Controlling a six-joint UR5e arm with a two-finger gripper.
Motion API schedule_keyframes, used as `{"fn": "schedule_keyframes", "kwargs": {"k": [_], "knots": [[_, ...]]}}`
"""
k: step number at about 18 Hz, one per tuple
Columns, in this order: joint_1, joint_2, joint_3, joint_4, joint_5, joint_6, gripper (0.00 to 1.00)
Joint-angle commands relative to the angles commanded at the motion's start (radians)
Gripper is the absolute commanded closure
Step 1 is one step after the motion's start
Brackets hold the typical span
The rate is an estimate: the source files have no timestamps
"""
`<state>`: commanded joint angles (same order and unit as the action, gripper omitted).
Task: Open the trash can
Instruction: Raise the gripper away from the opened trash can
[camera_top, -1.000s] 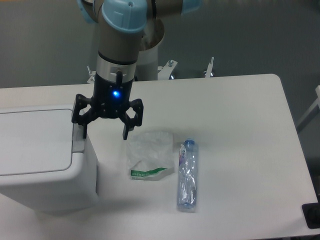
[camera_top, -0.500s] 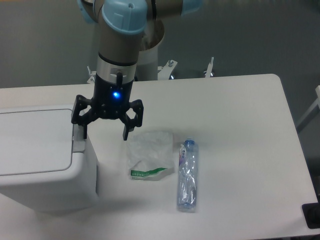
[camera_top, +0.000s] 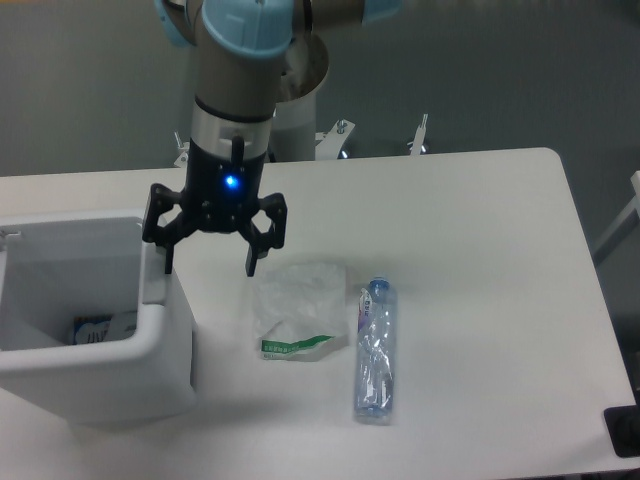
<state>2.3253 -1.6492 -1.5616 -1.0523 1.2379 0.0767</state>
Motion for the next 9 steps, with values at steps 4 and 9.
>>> {"fn": "schedule_keyframes", "kwargs": {"k": [4,9], "knots": [[0.155,0.014,0.020,0.002,0.167,0.079,0.00],[0.319,-0.029,0.074,-0.003,0.255,0.190,0.00]]}}
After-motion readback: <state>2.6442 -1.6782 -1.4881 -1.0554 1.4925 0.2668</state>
